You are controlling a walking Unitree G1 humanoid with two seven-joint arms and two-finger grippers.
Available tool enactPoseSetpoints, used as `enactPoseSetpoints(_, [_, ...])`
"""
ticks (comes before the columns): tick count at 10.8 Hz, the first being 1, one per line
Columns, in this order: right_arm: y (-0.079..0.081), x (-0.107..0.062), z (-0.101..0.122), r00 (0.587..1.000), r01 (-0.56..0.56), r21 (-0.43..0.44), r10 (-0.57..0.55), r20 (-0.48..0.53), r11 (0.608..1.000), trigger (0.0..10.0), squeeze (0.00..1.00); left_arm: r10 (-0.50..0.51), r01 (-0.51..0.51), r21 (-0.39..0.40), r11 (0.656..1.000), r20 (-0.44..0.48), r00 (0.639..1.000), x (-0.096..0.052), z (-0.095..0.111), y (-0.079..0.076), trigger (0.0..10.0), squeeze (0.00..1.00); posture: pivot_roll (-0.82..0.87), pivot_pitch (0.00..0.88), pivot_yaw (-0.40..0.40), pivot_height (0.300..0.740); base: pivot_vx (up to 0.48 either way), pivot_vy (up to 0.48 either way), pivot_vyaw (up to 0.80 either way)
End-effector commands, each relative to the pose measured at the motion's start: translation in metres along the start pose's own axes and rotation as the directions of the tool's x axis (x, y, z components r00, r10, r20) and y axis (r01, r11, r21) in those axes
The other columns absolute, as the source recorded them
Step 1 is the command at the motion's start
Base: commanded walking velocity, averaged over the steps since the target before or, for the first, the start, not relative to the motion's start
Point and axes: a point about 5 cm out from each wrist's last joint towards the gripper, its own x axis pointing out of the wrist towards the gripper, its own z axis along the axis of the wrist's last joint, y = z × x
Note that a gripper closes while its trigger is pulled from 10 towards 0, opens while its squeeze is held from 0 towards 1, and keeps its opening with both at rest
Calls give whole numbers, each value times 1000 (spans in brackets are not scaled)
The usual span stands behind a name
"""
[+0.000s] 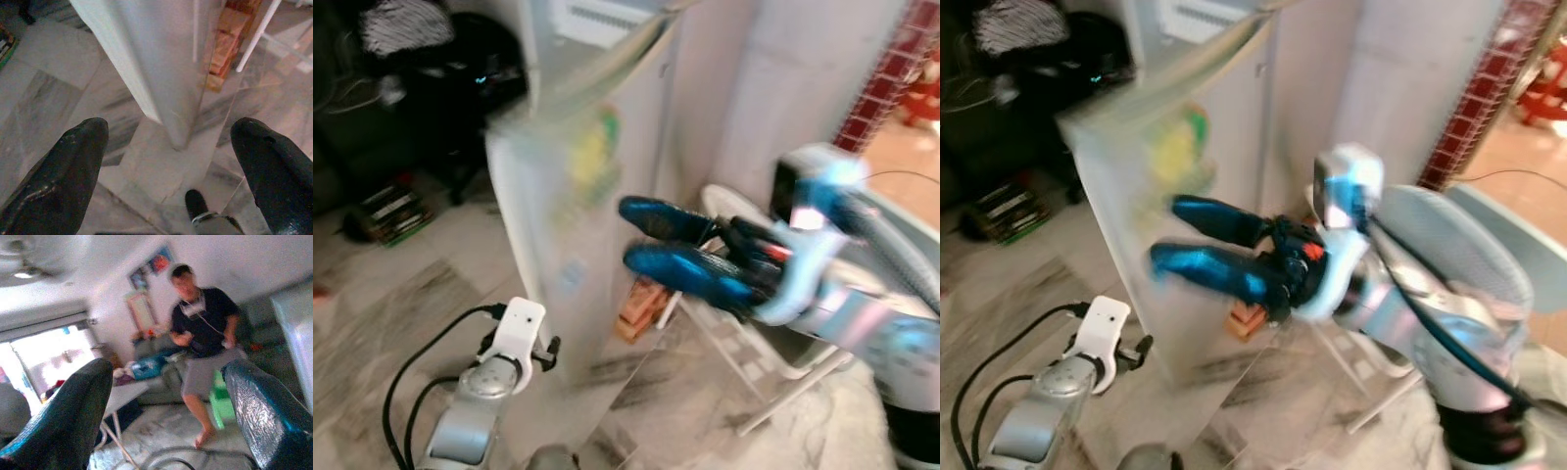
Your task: Restocking fridge
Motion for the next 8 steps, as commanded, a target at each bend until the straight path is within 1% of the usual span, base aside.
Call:
enactPoseSetpoints(1, [-7,-7,-2,993,103,-13,-103,-49,995,10000,0,3,-3,3,1000,0,1000,1,1,1,10000,0,66,0,-8,740,0,0,0])
enactPoseSetpoints(2, [-40,-23,-16,922,373,-51,-376,-87,926,10000,0,4,-4,3,1000,1,1000,2,1,1,10000,0,70,0,-9,740,0,0,0])
enactPoseSetpoints(3, [-59,-33,-24,850,506,-98,-515,-108,857,10000,0,4,-4,1,1000,2,1000,2,1,1,10000,0,70,0,-9,740,0,0,0])
enactPoseSetpoints(4, [-95,-67,-41,613,716,-344,-783,-108,608,10000,0,20,-20,-16,1000,40,999,2,5,3,10000,0,73,0,-14,740,0,0,0])
enactPoseSetpoints(5, [-100,-77,-48,545,782,-335,-837,-38,525,10000,0,67,-64,-30,997,120,990,3,15,10,10000,0,76,0,-18,740,0,0,0])
enactPoseSetpoints(6, [-102,-88,-53,450,859,-306,-890,71,410,10000,0,108,-106,-21,994,225,968,4,26,17,10000,0,77,0,-24,740,0,0,0])
enactPoseSetpoints(7, [-100,-93,-59,399,889,-299,-908,130,348,10000,0,98,-105,6,994,297,950,5,35,18,10000,0,68,0,-23,740,0,0,0])
enactPoseSetpoints(8, [-99,-93,-62,387,893,-304,-911,145,331,10000,0,87,-101,26,995,320,943,5,38,19,10000,0,62,0,-19,740,0,0,0])
